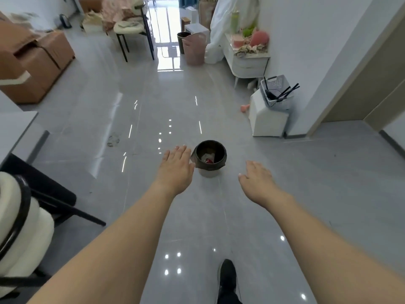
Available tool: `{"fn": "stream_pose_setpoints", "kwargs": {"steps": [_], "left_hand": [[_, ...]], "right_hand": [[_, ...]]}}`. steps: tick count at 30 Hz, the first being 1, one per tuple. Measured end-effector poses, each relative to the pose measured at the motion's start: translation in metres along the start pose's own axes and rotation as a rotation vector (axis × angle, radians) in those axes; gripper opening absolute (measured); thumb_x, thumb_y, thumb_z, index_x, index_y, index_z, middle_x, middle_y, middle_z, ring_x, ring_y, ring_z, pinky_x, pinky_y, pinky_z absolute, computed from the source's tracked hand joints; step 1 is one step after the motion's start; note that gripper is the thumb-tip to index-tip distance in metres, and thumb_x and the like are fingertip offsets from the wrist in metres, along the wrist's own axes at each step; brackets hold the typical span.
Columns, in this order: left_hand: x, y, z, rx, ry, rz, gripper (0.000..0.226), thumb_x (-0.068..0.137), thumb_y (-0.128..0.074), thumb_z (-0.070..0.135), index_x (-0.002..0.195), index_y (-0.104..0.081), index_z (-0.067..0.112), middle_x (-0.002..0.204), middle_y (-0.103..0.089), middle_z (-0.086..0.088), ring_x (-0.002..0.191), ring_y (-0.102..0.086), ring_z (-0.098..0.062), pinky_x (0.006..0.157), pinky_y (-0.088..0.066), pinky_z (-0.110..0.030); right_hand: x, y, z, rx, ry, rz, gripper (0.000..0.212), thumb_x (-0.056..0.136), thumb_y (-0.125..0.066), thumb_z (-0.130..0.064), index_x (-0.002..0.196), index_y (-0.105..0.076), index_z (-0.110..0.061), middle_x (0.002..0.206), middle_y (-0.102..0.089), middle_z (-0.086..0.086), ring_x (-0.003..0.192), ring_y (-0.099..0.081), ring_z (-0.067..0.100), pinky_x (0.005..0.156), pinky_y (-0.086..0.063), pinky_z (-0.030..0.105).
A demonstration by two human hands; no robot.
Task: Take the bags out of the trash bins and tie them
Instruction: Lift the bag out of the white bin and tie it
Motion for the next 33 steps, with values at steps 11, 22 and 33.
{"fn": "stream_pose_setpoints", "kwargs": {"steps": [11, 22, 33], "left_hand": [[0.199, -0.025, -0.019, -0.061, 0.177, -0.036, 0.054, 0.103, -0.027, 0.035, 0.152, -0.020, 0.013, 0.161, -0.017, -0.005, 0.149, -0.009, -0.021, 0.120, -0.002, -0.039], [0.408, -0.181, -0.096, -0.217, 0.340, -0.083, 0.052, 0.103, -0.030, 0.030, 0.150, -0.025, 0.008, 0.159, -0.023, -0.008, 0.147, -0.016, -0.022, 0.120, -0.008, -0.040], [0.533, -0.551, -0.185, -0.733, 0.758, 0.080, 0.057, 0.100, -0.034, 0.039, 0.149, -0.029, 0.009, 0.154, -0.030, -0.013, 0.140, -0.031, -0.030, 0.115, -0.025, -0.044]], "right_hand": [[0.236, 0.051, 0.023, 0.108, 0.030, -0.099, 0.050, 0.098, -0.035, -0.025, 0.143, -0.032, -0.003, 0.150, -0.035, 0.016, 0.139, -0.028, 0.029, 0.113, -0.018, 0.037], [0.493, -0.045, 0.074, 0.348, -0.139, -0.167, 0.055, 0.101, -0.033, -0.026, 0.150, -0.023, -0.006, 0.158, -0.024, 0.010, 0.144, -0.023, 0.025, 0.115, -0.019, 0.037], [0.717, -0.367, 0.211, 0.748, -0.422, -0.106, 0.044, 0.099, -0.034, -0.027, 0.140, -0.041, -0.011, 0.140, -0.045, 0.012, 0.121, -0.046, 0.032, 0.099, -0.037, 0.042]]}}
Point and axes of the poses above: each hand's wrist, its own x-axis towards the middle knuckle, its own y-axis out of the back of the hand, z = x × y, the point moved 1 cm from there along x, towards the middle knuckle
